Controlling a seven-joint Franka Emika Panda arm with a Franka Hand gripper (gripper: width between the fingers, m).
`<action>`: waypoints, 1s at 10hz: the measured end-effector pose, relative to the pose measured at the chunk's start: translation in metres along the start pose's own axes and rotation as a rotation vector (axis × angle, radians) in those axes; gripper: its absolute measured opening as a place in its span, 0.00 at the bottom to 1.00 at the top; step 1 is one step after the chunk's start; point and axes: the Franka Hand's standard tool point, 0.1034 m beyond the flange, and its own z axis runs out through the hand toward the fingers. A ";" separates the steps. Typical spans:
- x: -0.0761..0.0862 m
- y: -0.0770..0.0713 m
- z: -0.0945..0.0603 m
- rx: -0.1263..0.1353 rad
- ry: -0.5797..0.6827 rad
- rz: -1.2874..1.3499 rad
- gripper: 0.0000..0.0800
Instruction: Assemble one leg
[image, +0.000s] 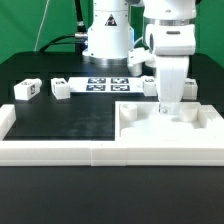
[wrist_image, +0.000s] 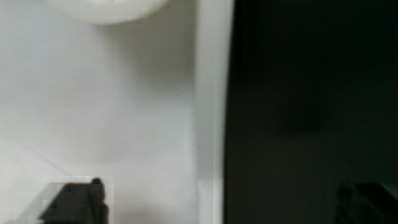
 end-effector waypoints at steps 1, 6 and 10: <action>0.000 -0.012 -0.013 -0.008 -0.009 0.038 0.81; 0.002 -0.034 -0.031 -0.014 -0.028 0.135 0.81; 0.003 -0.039 -0.030 -0.015 -0.001 0.554 0.81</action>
Offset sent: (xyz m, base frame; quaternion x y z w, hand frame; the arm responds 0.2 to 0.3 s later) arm -0.0277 0.0057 0.0184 0.0342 -0.0349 0.1098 0.9927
